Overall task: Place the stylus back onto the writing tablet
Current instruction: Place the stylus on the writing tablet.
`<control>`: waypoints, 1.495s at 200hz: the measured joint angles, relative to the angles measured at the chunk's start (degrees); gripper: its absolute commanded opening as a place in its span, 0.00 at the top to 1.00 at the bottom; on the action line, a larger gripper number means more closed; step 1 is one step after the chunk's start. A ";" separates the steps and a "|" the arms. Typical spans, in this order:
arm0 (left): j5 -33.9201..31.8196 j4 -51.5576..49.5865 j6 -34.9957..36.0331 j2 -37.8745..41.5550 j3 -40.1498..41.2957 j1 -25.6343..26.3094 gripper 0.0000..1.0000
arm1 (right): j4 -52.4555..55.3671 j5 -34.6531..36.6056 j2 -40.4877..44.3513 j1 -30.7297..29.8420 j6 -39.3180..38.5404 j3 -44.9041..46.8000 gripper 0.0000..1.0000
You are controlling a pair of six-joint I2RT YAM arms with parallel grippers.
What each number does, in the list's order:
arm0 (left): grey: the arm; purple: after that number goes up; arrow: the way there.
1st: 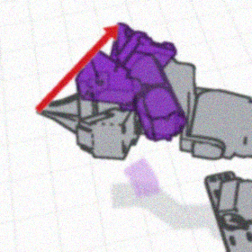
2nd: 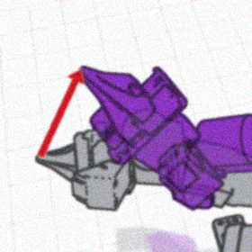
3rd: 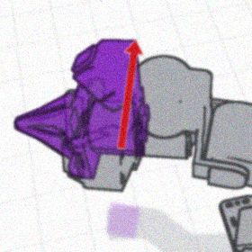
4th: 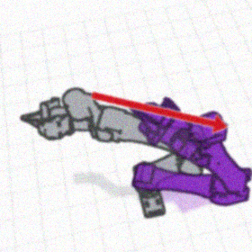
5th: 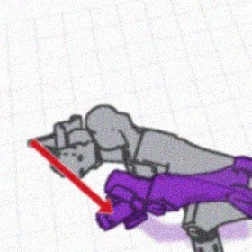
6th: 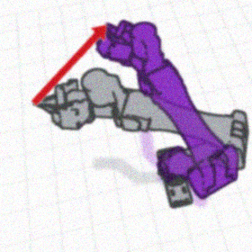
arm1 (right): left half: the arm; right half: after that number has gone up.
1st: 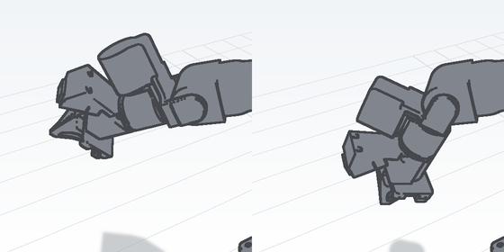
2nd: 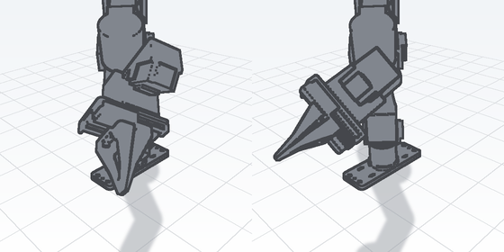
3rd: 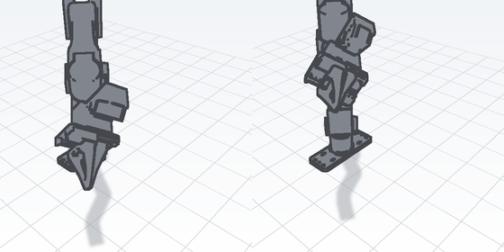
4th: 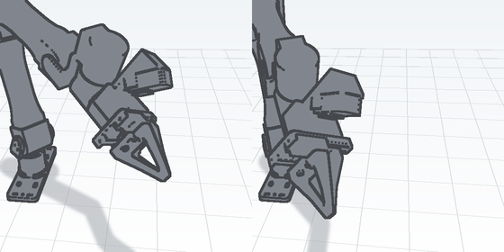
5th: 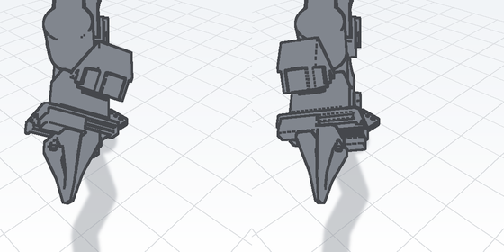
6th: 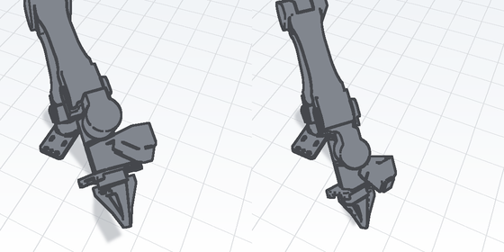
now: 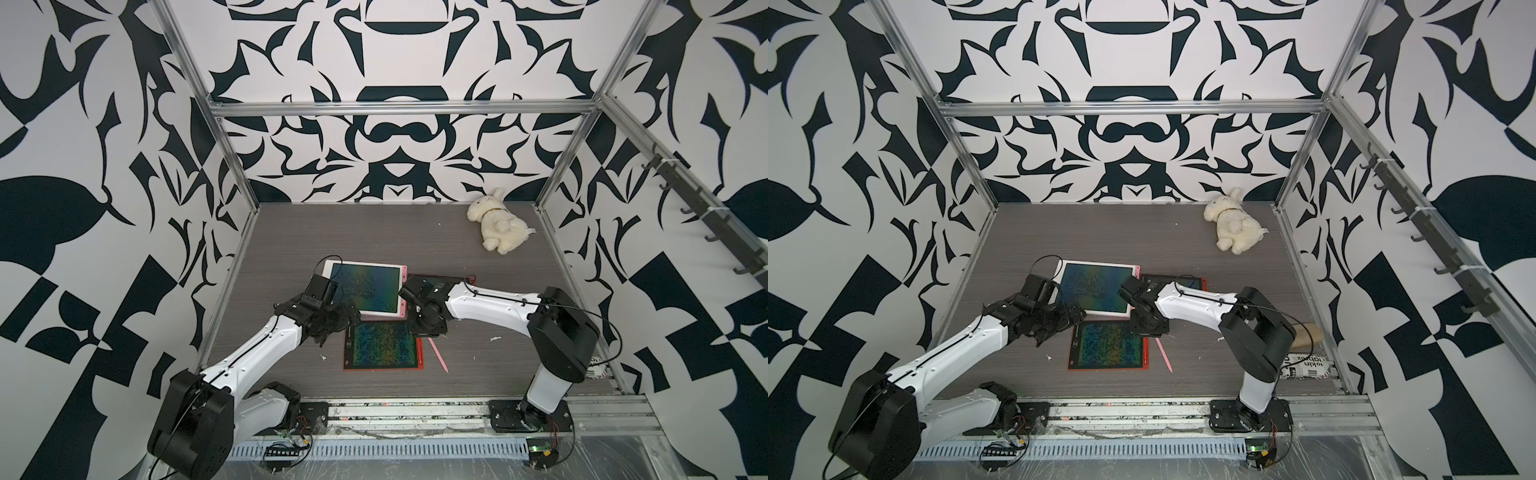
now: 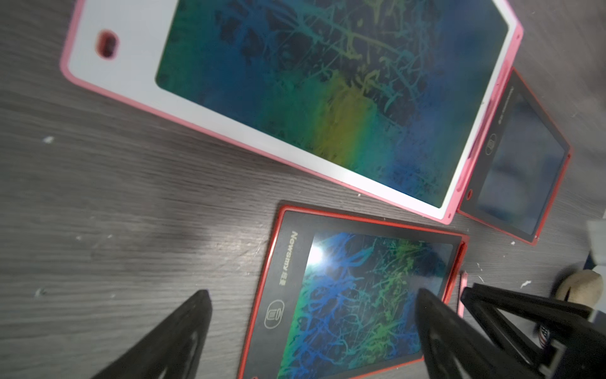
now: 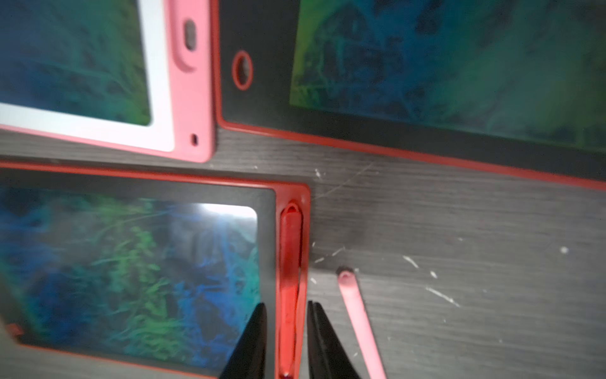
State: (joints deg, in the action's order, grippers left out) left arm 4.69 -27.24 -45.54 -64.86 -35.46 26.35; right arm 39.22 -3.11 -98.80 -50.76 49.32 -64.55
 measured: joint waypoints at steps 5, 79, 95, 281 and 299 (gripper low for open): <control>0.02 0.09 -0.07 0.15 0.00 0.00 0.14 | 0.04 0.00 0.42 0.00 -0.22 -0.04 0.88; 3.67 2.71 1.01 1.40 0.37 0.00 0.30 | 0.46 0.09 -3.13 0.00 -1.42 -1.49 1.00; 4.09 3.06 1.01 1.86 0.39 0.00 0.30 | 0.50 -0.04 -3.82 0.00 -1.49 -1.49 1.00; 4.55 4.28 1.07 1.90 2.49 0.02 0.30 | 4.39 0.15 -8.52 0.44 -2.40 -5.25 1.00; 4.52 4.31 1.09 1.90 2.49 0.02 0.30 | 3.80 -1.16 -8.22 1.16 -2.86 -4.87 1.00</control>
State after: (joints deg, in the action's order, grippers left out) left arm 9.21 -22.94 -44.45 -62.96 -32.97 26.37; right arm 43.03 -4.27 -107.02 -49.60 46.46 -69.43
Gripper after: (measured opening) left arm 0.698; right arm 0.044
